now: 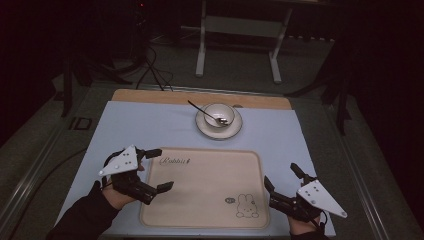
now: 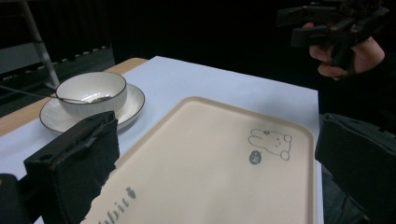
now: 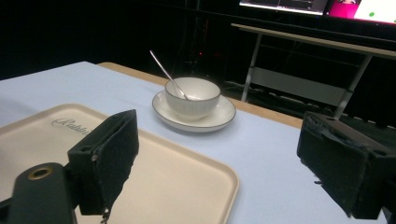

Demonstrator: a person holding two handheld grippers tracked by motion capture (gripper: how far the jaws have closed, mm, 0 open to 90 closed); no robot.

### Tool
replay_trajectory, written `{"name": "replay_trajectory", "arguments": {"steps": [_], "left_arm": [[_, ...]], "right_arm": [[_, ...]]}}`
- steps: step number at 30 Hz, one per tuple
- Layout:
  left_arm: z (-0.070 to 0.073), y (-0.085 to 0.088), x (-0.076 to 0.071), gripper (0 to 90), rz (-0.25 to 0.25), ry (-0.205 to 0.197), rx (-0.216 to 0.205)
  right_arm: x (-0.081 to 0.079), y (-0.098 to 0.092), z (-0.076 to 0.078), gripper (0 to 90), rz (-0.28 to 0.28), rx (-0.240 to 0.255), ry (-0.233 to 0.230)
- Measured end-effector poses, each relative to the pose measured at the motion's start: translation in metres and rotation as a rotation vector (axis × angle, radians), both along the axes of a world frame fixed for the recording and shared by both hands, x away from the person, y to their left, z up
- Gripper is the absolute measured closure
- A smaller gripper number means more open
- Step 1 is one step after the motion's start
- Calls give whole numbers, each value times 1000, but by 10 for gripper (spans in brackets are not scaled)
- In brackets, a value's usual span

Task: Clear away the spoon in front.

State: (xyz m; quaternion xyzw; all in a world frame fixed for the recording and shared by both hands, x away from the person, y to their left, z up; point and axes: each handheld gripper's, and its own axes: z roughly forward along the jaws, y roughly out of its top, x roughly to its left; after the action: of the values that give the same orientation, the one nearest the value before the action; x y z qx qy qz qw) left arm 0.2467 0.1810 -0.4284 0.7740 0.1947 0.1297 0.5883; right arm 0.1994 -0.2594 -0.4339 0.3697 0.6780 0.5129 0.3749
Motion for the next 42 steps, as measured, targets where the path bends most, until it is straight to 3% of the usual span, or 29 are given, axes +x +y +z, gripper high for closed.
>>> {"name": "replay_trajectory", "arguments": {"steps": [6,14,19,28,33,42], "left_arm": [[10,-5,13,5,-3,8,-6],[16,-5,35,10,47,37,-47],[16,-9,53,10,79,45,-39],[12,-23,84,10,125,88,-26],[10,-26,92,12,148,95,-20],[-2,-38,124,12,213,157,-7]], "right_arm": [[-1,0,0,127,4,4,-4],[-1,0,1,127,7,5,-9],[-2,0,1,130,14,7,-17],[-3,0,1,130,18,3,-21],[-3,0,1,130,20,3,-24],[-4,1,1,130,27,2,-33]]}}
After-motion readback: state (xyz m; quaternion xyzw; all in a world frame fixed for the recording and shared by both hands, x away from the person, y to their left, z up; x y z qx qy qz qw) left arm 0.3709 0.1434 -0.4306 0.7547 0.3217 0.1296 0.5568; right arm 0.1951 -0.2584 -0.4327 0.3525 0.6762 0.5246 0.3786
